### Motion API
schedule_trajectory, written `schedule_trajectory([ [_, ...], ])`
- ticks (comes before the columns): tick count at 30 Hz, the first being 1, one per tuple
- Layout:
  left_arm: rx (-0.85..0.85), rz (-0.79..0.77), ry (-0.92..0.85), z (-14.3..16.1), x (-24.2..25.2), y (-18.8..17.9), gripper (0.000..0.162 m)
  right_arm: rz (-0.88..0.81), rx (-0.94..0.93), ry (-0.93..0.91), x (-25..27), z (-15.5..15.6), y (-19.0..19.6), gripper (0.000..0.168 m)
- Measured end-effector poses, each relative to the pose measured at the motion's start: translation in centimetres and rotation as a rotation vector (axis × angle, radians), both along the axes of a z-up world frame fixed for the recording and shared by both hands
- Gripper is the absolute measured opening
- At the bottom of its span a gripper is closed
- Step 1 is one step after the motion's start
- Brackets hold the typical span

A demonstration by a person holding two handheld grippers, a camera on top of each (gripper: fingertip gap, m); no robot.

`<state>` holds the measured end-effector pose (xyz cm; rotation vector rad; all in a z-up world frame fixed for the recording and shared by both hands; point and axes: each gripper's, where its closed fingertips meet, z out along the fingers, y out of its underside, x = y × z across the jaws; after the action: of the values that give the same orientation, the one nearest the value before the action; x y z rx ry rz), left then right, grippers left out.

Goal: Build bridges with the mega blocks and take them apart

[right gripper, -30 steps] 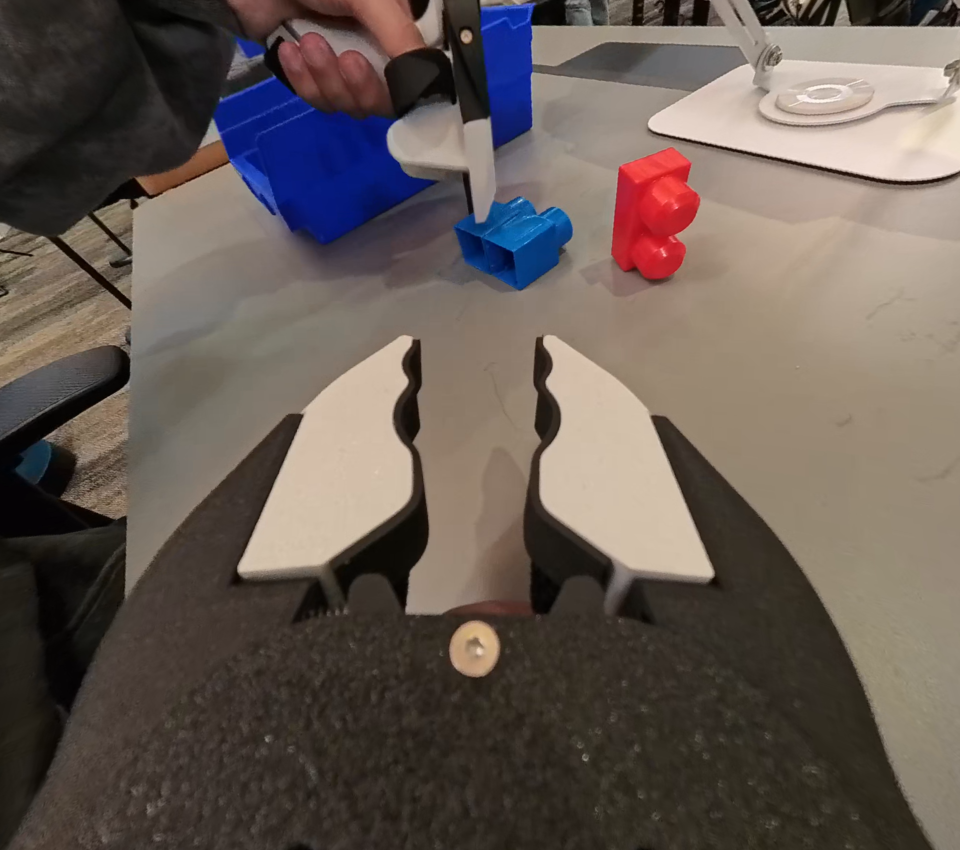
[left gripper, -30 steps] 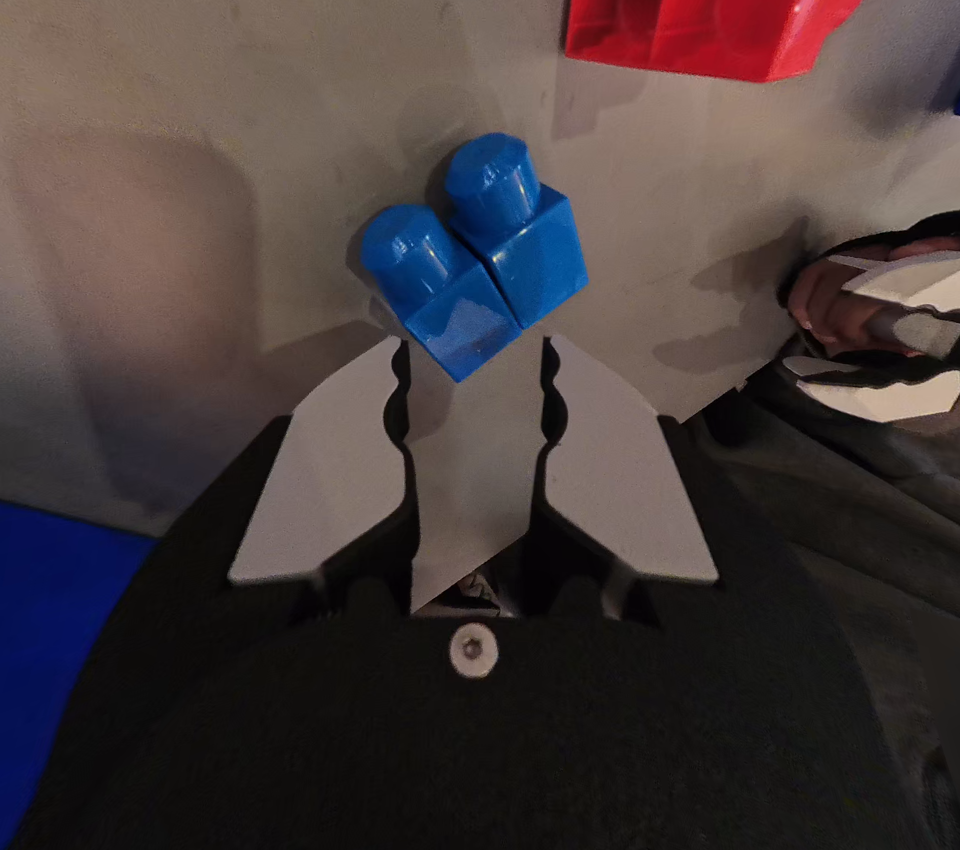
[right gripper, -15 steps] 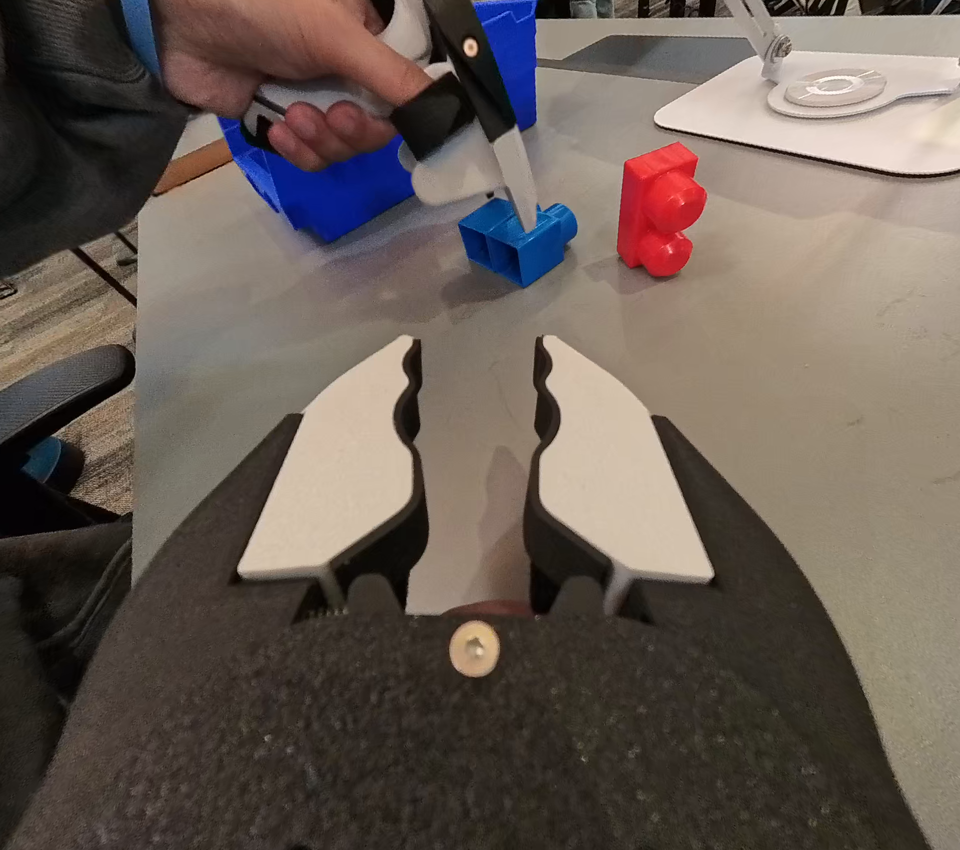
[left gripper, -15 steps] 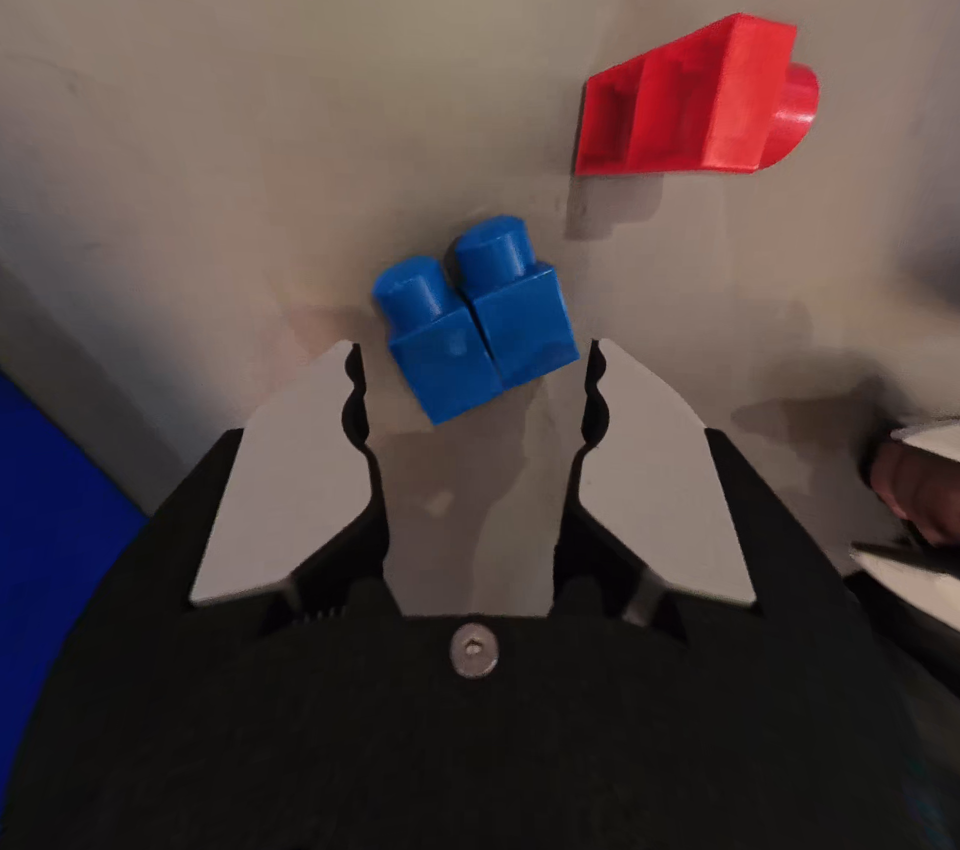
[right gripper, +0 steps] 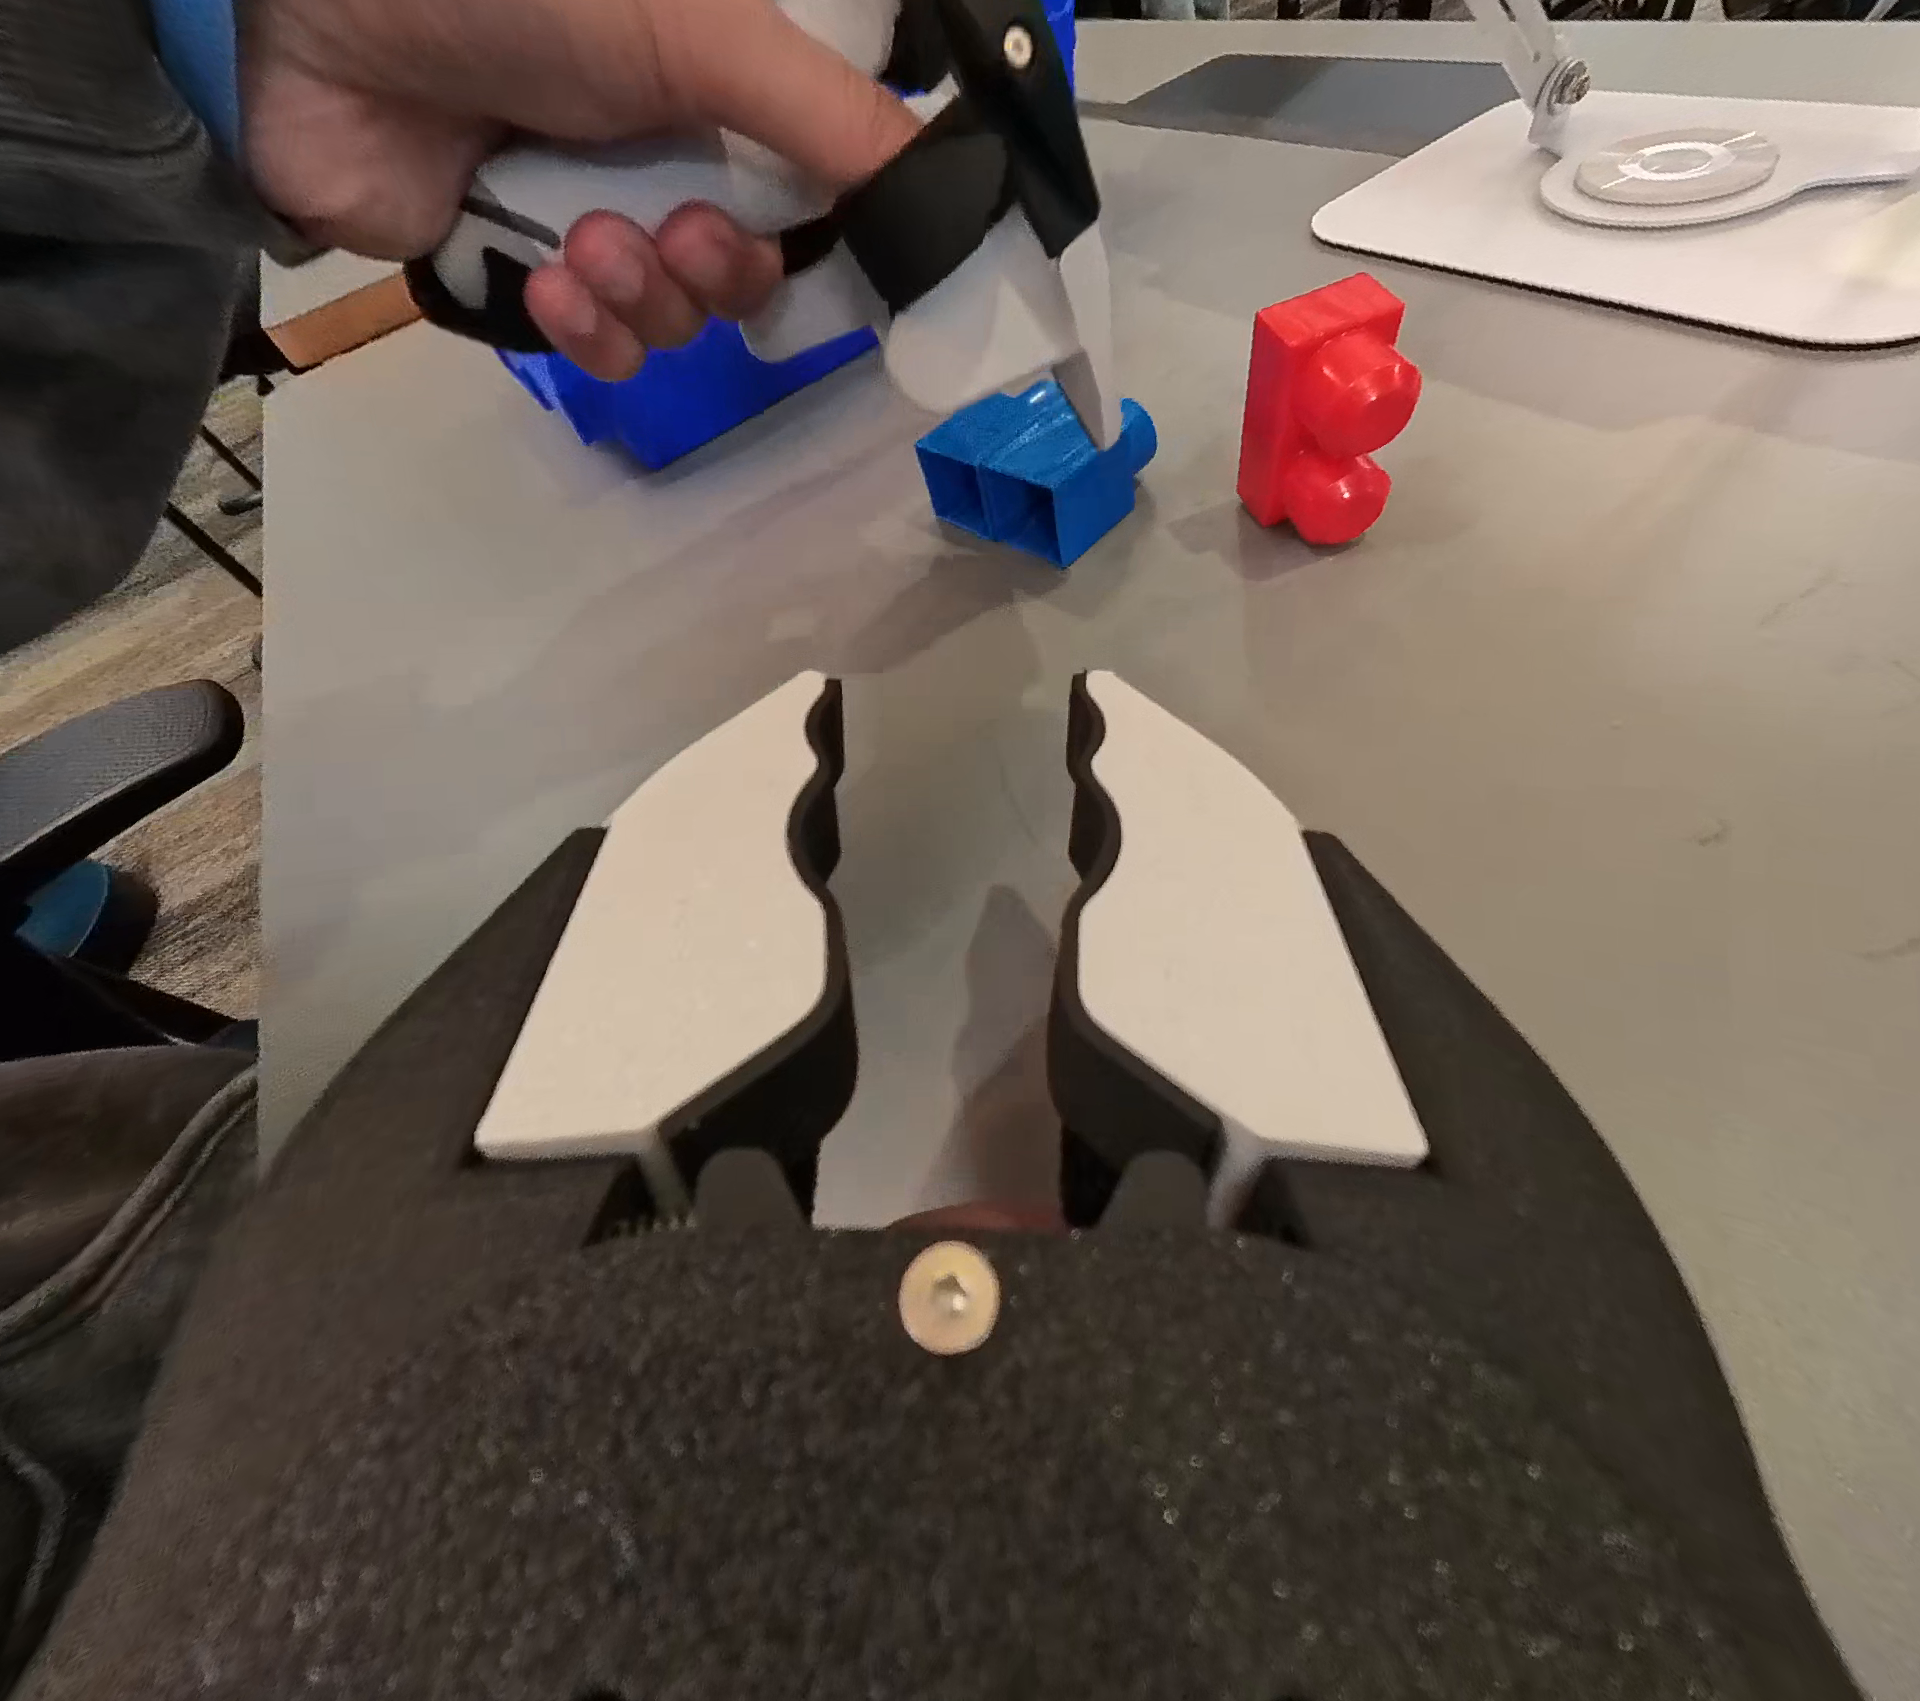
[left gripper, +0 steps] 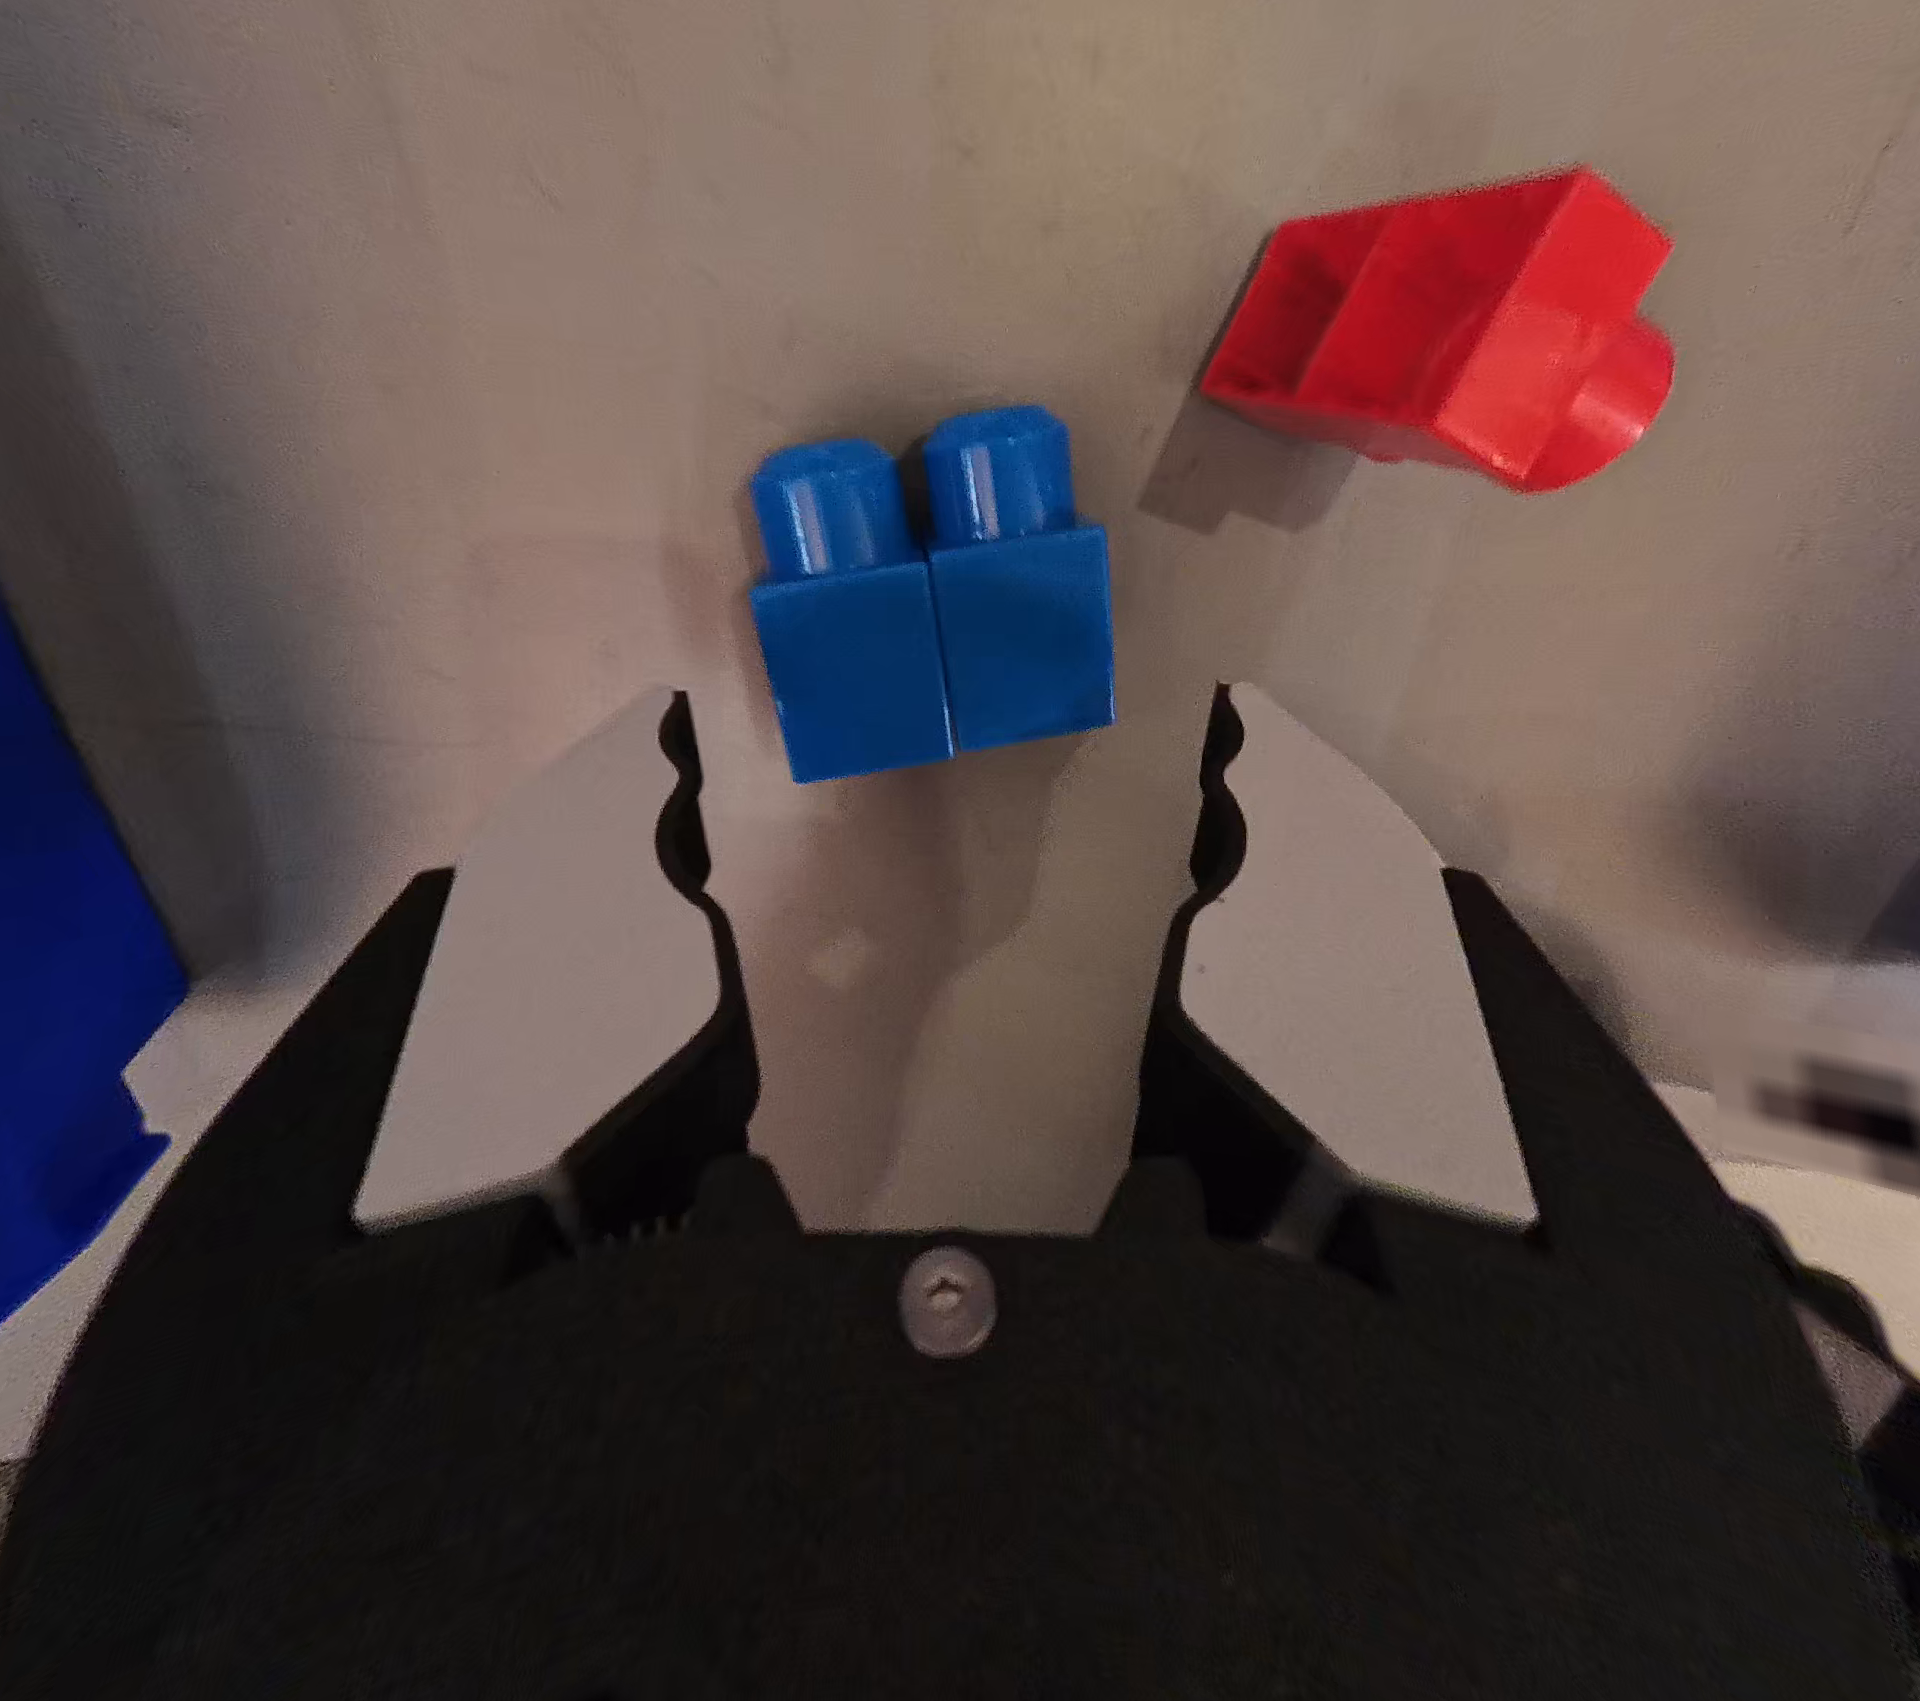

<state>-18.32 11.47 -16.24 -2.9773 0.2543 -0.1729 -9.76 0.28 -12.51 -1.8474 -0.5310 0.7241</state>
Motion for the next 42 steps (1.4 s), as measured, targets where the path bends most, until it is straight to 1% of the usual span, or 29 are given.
schedule_trajectory([
  [10,-0.017,0.039,0.037,-1.0,0.2,0.6,0.092,-0.001,0.040,-0.037,-0.2,0.1,-0.3,0.042],
  [13,-0.004,0.056,0.035,-1.2,0.2,0.9,0.089,0.004,0.031,-0.035,-0.3,0.0,-0.3,0.042],
  [17,-0.022,0.054,0.049,-2.0,0.3,0.5,0.089,0.006,0.026,-0.040,-0.3,0.0,-0.3,0.042],
  [21,-0.026,0.053,0.045,-2.7,0.6,0.3,0.084,0.011,0.021,-0.052,-0.5,-0.2,-0.3,0.042],
  [23,-0.019,0.044,0.049,-2.8,0.8,0.4,0.083,0.013,0.021,-0.058,-0.5,-0.2,-0.3,0.042],
  [26,-0.018,0.029,0.060,-2.8,1.2,0.5,0.076,0.012,0.021,-0.055,-0.5,-0.2,-0.3,0.042],
  [33,-0.013,-0.009,0.098,-3.4,1.4,0.4,0.074,0.014,0.020,-0.057,-0.5,-0.2,-0.3,0.042],
  [36,0.019,-0.032,0.120,-3.3,1.1,0.8,0.074,0.013,0.024,-0.054,-0.5,-0.2,-0.3,0.042],
  [38,0.007,-0.041,0.105,-3.4,1.1,0.7,0.074,0.013,0.023,-0.054,-0.5,-0.2,-0.3,0.042],
  [42,-0.016,-0.111,0.100,-3.4,0.6,0.3,0.074,0.013,0.022,-0.051,-0.4,-0.2,-0.3,0.042],
])
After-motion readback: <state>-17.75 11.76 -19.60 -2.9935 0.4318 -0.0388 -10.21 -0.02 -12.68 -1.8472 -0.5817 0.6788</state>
